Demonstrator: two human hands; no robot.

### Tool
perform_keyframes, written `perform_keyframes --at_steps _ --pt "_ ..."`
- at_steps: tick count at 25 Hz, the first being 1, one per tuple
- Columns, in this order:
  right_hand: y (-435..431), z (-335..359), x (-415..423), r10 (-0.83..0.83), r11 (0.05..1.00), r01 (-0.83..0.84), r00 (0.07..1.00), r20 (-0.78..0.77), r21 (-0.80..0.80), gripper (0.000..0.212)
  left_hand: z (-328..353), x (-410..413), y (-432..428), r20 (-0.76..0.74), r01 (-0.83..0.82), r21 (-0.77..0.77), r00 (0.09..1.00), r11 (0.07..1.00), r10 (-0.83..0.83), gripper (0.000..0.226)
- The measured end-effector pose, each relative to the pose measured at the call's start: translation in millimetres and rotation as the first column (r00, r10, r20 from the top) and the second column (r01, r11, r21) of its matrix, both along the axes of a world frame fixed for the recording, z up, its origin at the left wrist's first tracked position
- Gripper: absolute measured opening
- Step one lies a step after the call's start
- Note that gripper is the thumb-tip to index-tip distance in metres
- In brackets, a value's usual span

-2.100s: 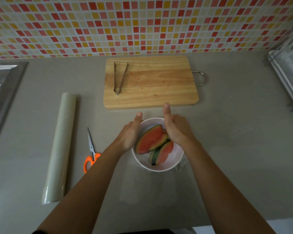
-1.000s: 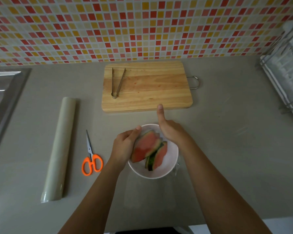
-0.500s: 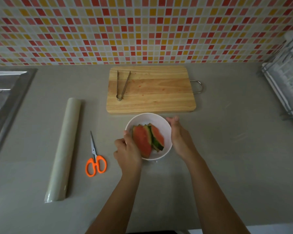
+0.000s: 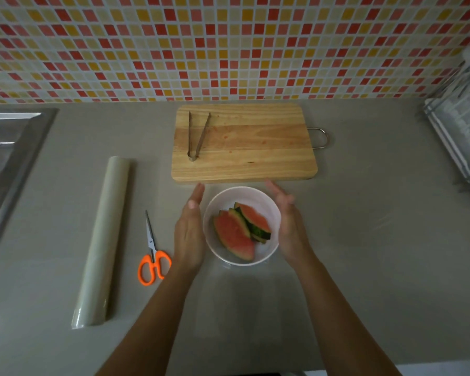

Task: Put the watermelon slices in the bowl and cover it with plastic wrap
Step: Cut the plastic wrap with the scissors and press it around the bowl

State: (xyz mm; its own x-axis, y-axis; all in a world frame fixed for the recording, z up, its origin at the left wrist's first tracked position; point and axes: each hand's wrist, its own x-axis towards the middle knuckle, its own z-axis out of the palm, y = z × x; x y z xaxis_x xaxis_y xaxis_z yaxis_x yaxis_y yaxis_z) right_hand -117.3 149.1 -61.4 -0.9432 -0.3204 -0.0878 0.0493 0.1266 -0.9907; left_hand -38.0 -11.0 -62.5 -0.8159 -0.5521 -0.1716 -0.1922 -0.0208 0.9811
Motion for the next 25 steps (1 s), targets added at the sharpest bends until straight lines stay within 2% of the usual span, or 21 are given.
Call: perform_keyframes --at_steps 1,3,8,12,17,20,22,23,25 --pt "-4 -2 2 0.036 0.999 -0.036 0.999 0.037 -0.009 0.077 -1 -9 -3 -0.026 0.106 0.067 0.994 0.992 -0.105 0.046" --pt "-11 -3 -1 0.001 1.000 0.002 0.996 0.094 -0.031 0.075 -3 -21 -2 -0.035 0.188 0.207 0.982 0.960 -0.185 0.044" --pt "-19 -4 -11 -0.077 0.991 0.106 0.947 0.312 -0.077 0.080 -6 -26 0 -0.042 0.139 0.382 0.990 0.914 -0.133 0.046" --pt "-19 -3 -16 -0.062 0.995 0.090 0.910 0.409 -0.051 0.086 -4 -31 -3 0.035 0.120 0.450 0.988 0.885 -0.151 0.058" --pt "-13 -3 -18 -0.039 0.955 0.207 0.799 0.600 -0.214 0.091 0 -34 2 0.151 0.012 0.505 0.983 0.863 -0.102 0.068" --pt "-11 0 -13 -0.016 0.864 0.344 0.748 0.663 -0.367 0.090 2 -31 3 0.156 0.010 0.443 0.984 0.897 -0.088 0.064" --pt "-5 -1 -11 -0.148 0.763 0.496 0.758 0.635 -0.413 0.079 3 -27 1 0.135 0.089 0.391 0.979 0.916 -0.153 0.061" --pt "-2 0 -8 -0.295 0.752 0.550 0.774 0.560 -0.364 0.071 5 -26 -1 0.135 0.131 0.338 0.973 0.932 -0.185 0.055" --pt "3 5 3 -0.526 0.784 0.601 0.776 0.350 -0.154 0.059 11 -22 -8 0.160 0.139 0.205 0.972 0.969 -0.173 0.050"
